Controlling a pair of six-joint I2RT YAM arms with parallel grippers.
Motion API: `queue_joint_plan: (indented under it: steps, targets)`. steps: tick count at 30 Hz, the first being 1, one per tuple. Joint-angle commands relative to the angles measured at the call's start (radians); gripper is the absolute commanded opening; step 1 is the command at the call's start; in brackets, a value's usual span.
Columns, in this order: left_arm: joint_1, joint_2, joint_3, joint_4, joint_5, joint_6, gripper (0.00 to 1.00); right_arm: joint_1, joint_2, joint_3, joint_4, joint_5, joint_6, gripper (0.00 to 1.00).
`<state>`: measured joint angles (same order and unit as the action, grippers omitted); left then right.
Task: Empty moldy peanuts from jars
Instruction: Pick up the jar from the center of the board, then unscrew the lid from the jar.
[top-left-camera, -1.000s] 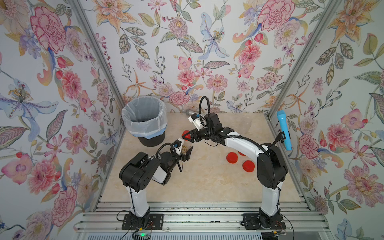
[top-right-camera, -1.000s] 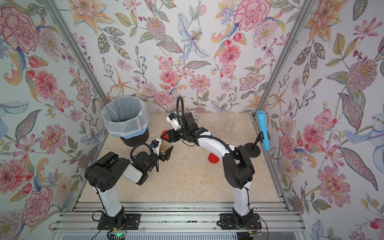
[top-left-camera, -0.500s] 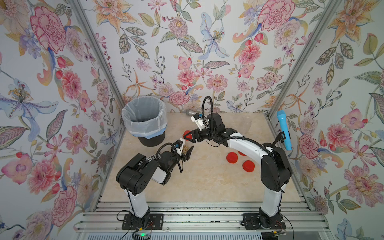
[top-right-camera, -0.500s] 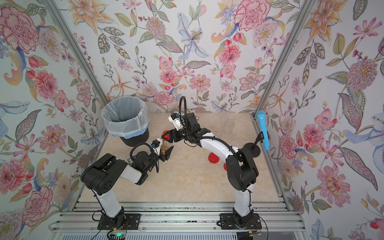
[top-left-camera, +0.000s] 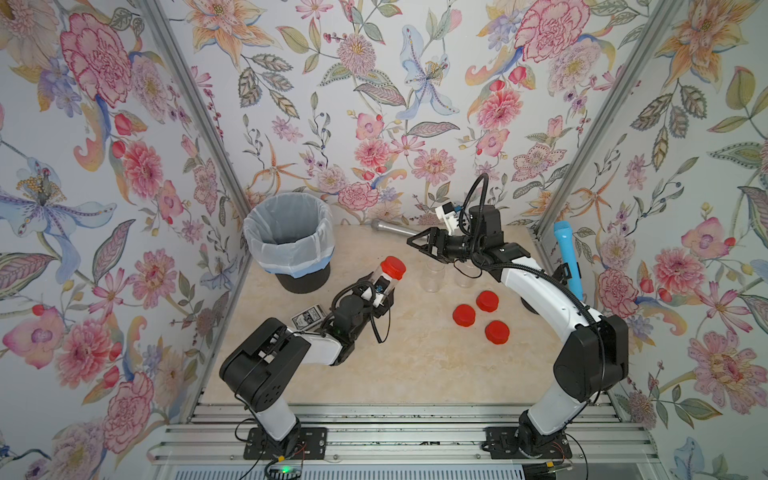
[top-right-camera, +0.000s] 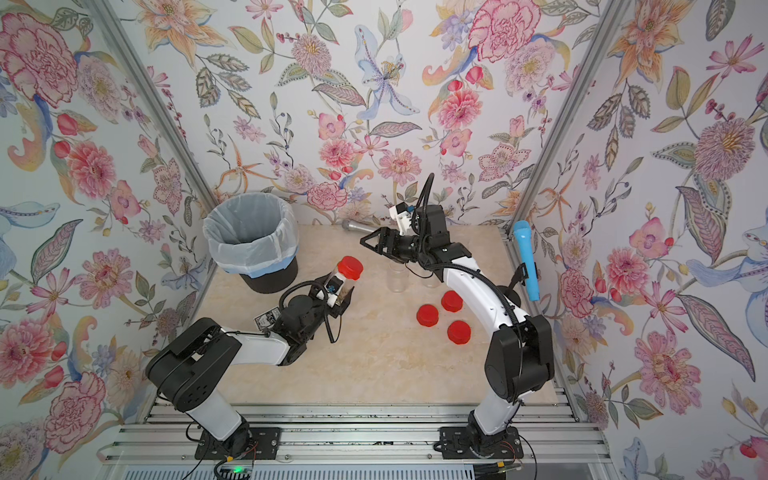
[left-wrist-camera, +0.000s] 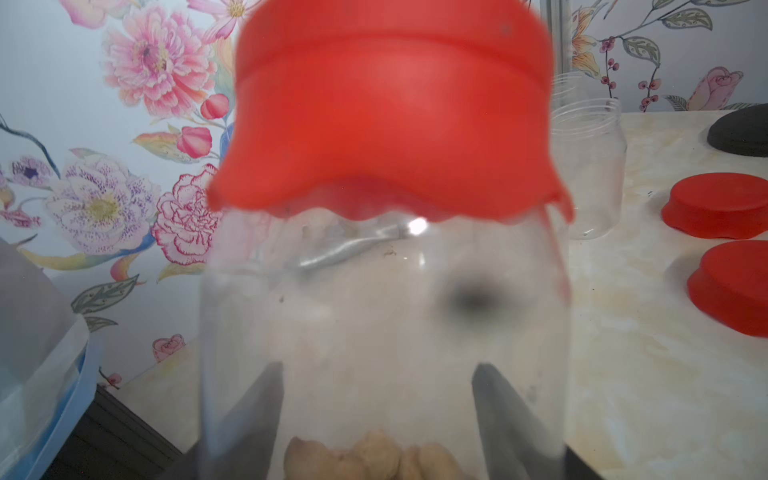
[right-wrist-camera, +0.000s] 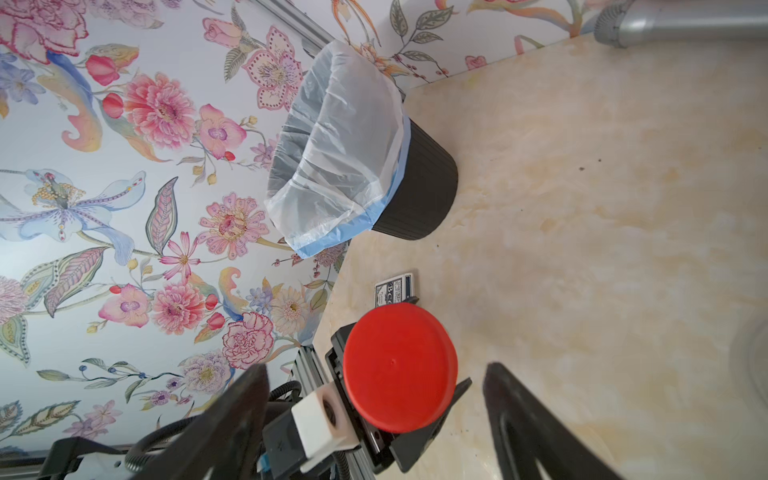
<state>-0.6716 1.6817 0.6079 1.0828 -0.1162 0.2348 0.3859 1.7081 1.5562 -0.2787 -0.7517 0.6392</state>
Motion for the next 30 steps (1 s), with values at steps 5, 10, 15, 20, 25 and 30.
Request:
queue_joint_plan:
  steps: [5,10,15,20,25,30]
  targets:
    - [-0.072,0.0,0.062,-0.016,-0.242,0.29,0.46,0.004,0.059,0.129,-0.285,-0.047,-0.104,0.84]
    - [-0.086,-0.004,0.066,-0.015,-0.25,0.315,0.45,0.025,0.081,0.16,-0.333,-0.011,-0.155,0.85]
    - [-0.091,-0.01,0.073,-0.03,-0.257,0.336,0.45,0.043,0.108,0.179,-0.333,-0.037,-0.164,0.86]
    - [-0.095,-0.013,0.07,-0.021,-0.267,0.343,0.44,0.058,0.129,0.192,-0.344,-0.041,-0.183,0.85]
    - [-0.097,-0.017,0.067,-0.015,-0.272,0.35,0.44,0.071,0.146,0.194,-0.359,-0.013,-0.204,0.85]
    - [-0.097,-0.019,0.07,-0.009,-0.277,0.354,0.44,0.08,0.151,0.19,-0.361,-0.018,-0.216,0.81]
